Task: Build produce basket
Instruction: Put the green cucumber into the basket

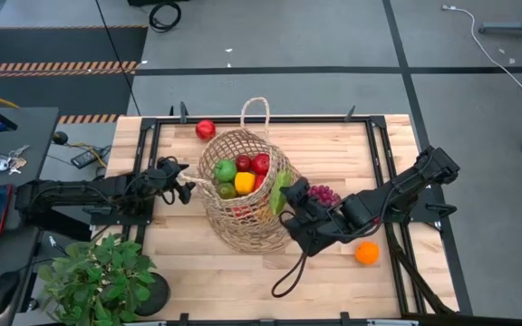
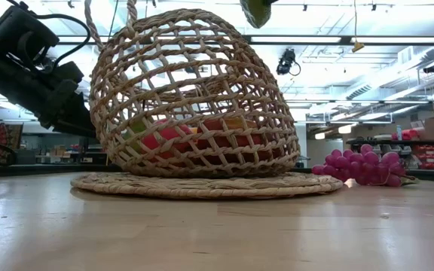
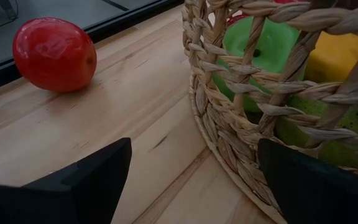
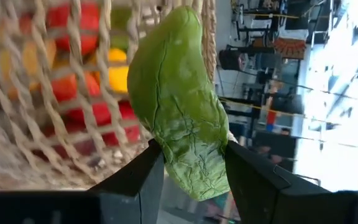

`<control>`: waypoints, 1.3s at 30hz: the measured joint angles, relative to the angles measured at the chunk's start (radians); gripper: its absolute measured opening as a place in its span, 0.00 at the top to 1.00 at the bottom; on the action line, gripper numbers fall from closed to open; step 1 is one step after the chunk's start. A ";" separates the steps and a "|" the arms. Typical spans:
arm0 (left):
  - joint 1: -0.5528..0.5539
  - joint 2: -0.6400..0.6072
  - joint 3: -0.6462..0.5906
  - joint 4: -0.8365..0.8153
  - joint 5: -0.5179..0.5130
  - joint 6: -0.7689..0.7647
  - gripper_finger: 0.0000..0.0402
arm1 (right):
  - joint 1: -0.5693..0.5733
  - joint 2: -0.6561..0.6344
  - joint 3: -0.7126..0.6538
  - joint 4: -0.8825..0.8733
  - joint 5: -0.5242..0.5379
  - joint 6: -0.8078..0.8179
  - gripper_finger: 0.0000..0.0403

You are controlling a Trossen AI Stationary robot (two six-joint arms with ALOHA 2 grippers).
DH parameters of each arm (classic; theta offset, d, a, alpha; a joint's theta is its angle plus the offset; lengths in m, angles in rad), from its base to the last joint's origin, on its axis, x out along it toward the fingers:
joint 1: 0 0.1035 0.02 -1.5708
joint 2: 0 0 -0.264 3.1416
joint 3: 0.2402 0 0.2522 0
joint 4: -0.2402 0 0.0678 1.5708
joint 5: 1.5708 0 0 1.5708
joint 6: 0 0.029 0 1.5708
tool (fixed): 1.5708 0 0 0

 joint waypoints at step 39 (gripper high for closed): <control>0.000 0.000 0.000 0.000 0.000 0.000 0.11 | -0.270 -0.134 0.000 0.370 -0.682 1.068 0.58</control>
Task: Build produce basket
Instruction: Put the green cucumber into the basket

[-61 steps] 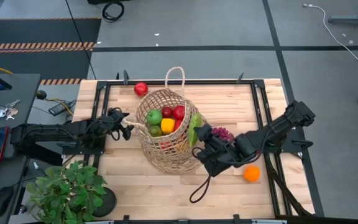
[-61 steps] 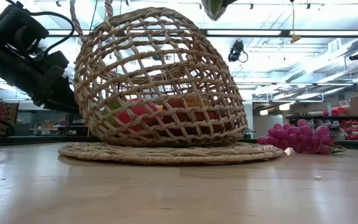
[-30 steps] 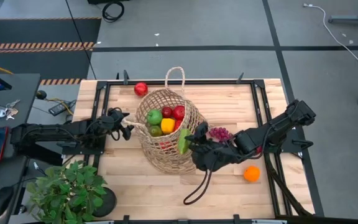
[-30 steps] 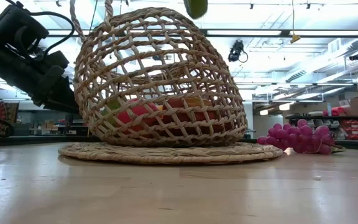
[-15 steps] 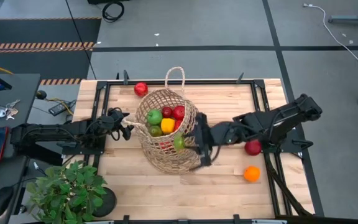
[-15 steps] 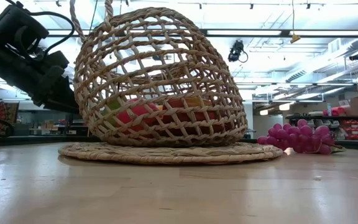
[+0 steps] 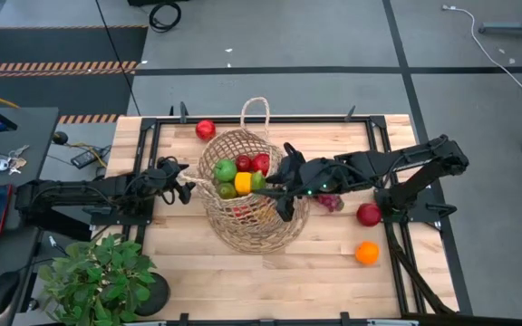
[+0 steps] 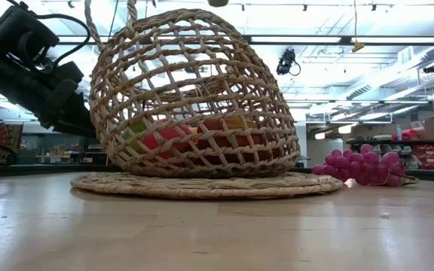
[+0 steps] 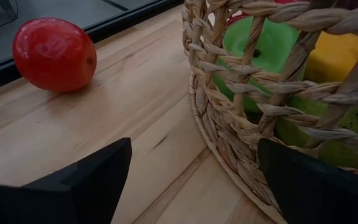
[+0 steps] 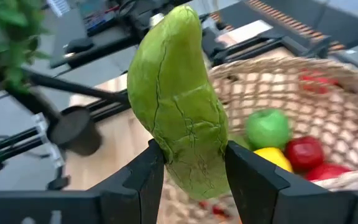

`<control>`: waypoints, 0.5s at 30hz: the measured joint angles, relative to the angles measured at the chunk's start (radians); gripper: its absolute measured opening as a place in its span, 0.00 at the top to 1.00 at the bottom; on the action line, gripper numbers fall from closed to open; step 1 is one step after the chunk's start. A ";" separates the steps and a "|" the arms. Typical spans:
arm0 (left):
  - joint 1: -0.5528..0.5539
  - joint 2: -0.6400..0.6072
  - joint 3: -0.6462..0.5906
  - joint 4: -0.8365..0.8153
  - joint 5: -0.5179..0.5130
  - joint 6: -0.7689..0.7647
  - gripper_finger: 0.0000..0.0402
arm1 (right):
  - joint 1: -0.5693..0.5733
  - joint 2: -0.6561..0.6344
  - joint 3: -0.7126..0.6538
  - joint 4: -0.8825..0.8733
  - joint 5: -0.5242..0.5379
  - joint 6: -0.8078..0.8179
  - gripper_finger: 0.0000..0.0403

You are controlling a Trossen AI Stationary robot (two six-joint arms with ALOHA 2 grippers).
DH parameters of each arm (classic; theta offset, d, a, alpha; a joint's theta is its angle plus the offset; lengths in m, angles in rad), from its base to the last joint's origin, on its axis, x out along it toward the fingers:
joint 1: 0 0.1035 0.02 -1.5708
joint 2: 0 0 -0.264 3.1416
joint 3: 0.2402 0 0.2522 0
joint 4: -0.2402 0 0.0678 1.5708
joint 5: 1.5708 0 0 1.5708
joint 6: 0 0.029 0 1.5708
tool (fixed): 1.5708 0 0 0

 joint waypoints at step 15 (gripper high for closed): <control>0.000 0.000 0.000 0.000 0.000 0.000 0.11 | -0.119 0.028 0.000 0.193 -0.198 -0.306 0.58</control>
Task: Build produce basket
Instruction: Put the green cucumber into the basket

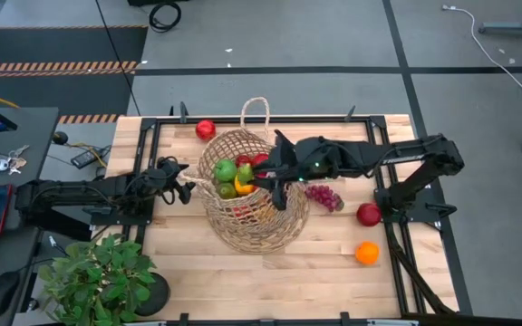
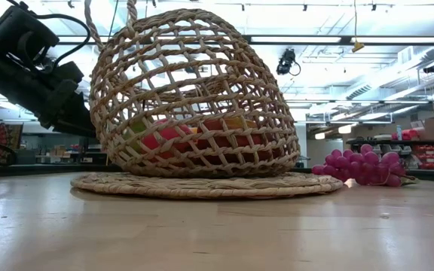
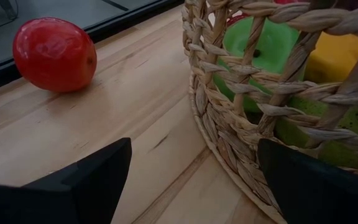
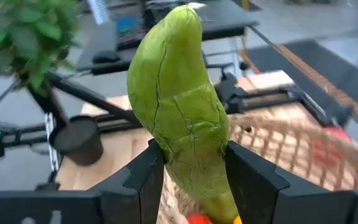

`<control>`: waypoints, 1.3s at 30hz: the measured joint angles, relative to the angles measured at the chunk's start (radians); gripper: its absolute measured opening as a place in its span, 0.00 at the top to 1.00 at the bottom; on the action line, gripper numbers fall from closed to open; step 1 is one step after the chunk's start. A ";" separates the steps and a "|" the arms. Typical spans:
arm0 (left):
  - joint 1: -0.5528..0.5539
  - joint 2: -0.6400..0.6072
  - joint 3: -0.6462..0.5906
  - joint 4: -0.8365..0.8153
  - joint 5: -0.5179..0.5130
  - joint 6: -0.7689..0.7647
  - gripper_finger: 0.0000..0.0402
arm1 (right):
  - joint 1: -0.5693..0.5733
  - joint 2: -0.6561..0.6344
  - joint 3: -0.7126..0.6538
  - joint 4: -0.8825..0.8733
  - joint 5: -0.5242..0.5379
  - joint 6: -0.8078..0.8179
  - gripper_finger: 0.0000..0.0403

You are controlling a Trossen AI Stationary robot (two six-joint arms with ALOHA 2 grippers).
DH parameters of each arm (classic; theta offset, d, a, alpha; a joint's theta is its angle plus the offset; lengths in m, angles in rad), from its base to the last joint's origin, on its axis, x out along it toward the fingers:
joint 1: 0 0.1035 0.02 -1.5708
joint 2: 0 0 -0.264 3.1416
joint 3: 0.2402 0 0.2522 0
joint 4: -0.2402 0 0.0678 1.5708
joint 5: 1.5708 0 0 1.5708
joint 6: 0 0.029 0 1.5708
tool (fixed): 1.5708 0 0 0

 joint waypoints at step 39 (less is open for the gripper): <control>0.000 0.000 0.000 0.000 0.000 0.000 0.11 | -0.169 0.261 0.152 0.029 -0.020 -0.496 0.58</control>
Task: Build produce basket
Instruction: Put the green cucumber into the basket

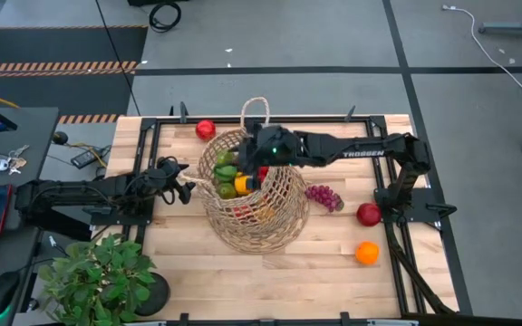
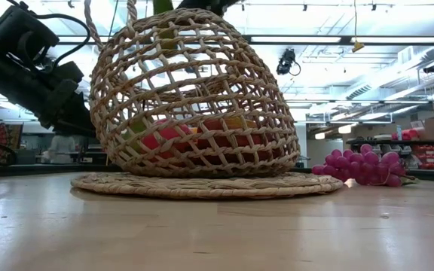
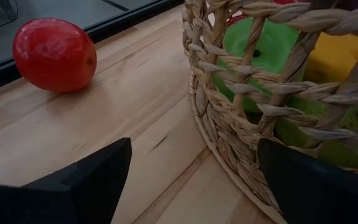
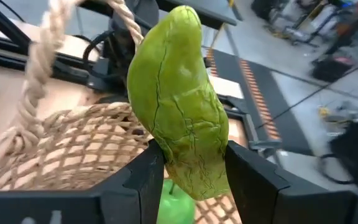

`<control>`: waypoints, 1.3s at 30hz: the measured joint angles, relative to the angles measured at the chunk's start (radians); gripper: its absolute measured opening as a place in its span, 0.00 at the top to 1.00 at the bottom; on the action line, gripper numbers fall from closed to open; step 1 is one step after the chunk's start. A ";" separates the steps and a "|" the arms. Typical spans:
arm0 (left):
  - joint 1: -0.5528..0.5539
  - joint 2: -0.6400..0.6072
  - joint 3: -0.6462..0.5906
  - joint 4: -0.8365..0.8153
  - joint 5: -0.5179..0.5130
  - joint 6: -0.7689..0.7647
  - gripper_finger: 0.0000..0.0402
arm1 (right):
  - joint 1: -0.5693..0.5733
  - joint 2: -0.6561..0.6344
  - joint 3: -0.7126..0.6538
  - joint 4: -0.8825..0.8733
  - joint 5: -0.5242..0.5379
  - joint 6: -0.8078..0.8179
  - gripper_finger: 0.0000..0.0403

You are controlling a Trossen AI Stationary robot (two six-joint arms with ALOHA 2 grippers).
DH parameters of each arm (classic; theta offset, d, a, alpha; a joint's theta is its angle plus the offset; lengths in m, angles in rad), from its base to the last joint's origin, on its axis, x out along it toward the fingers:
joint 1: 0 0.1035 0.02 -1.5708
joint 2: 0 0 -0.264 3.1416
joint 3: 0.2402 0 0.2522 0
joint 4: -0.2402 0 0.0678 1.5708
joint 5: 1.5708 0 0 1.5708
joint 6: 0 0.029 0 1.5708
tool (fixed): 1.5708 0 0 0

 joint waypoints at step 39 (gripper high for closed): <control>0.000 0.000 0.000 -0.001 0.000 0.000 0.11 | -0.038 0.247 0.132 -0.023 -0.011 0.182 0.58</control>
